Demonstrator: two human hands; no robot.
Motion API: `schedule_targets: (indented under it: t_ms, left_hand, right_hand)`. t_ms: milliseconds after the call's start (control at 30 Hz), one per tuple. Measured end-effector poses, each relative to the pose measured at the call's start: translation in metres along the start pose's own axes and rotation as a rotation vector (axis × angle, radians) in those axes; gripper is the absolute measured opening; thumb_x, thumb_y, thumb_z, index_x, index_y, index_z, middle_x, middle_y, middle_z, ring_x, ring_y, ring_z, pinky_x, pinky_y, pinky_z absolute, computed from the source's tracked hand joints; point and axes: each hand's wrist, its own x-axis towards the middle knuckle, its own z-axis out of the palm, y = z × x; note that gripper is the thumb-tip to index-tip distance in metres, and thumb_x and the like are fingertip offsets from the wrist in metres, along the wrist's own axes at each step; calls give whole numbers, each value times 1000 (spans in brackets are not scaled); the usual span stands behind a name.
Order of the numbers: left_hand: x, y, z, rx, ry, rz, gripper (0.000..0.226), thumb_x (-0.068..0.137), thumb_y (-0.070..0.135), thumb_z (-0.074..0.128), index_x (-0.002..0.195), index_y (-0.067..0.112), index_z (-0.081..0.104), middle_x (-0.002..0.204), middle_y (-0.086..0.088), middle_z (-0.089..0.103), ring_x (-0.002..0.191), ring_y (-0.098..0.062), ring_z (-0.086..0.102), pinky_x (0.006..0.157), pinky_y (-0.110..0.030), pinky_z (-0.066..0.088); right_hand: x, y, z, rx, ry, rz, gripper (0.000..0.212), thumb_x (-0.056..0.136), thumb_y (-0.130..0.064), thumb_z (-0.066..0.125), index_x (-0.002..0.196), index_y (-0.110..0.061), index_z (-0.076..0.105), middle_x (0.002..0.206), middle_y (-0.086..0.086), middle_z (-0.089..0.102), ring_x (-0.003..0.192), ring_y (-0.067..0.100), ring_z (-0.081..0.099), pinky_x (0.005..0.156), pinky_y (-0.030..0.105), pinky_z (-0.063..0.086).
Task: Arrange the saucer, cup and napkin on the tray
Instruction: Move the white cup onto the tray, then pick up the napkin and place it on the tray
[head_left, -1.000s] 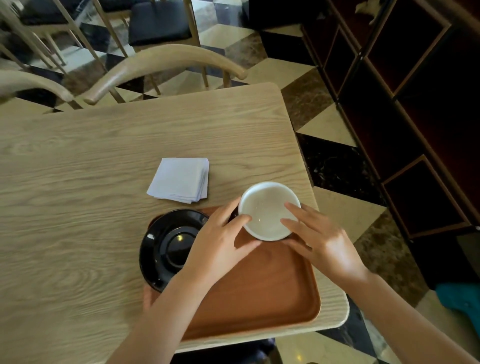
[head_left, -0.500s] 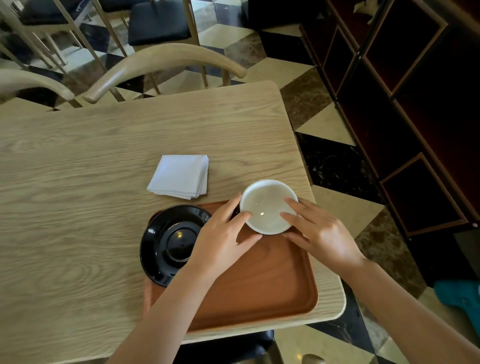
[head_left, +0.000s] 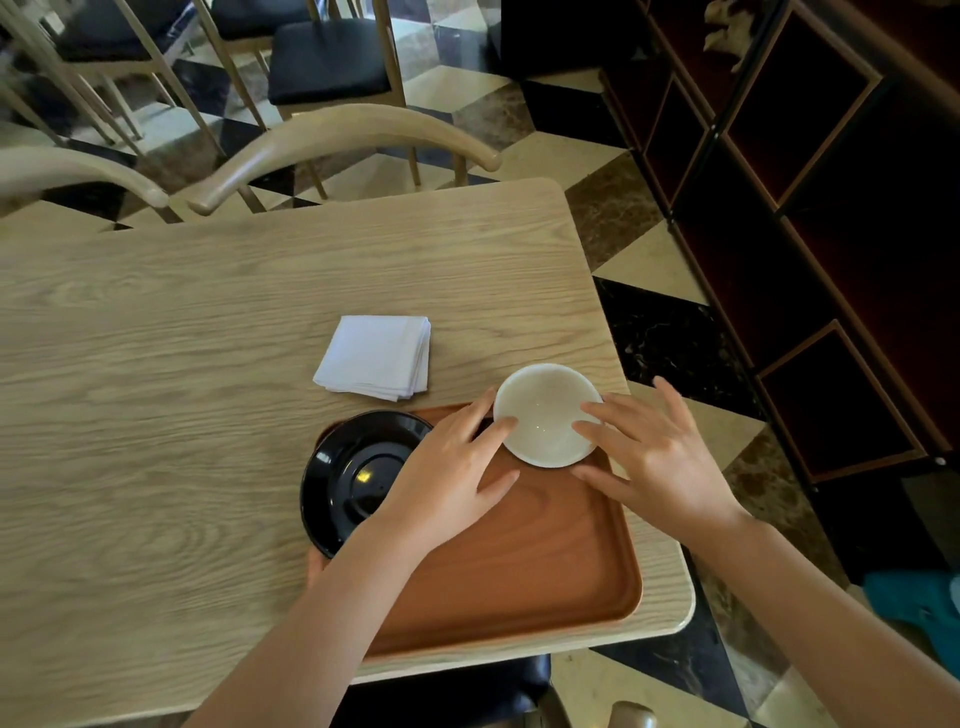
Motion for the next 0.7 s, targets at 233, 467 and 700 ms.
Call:
schedule_targets:
  t_ms: [233,467,700]
  left_hand:
    - [-4,-38,-54,212,109,-30,37,74,19,74,107,7,65,109,-11,68,90,-28,66,75,-34,53]
    - [13,-125,-70,324,10,-280,36,84,24,57,114,3,60,105,-17,68,88,-37,66,71,-43,53]
    - [29,-156,-47,255,-191,-465,50,96,25,42,143,17,28,148,-10,35,123,-31,44,97,-39,36]
  right_hand:
    - [63,-37,-14,4,191,-41,30,82,-36,58,90,-10,71,96,7,71,90,28,65,93,48,42]
    - [162,-86,37,116,-95,110,34,75,-26,67,104,-7,65,111,15,64,101,36,60,84,44,48]
    - [190,-102,87,139,-384,299,45,89,-35,54,129,-15,46,135,9,41,120,26,39,93,39,41]
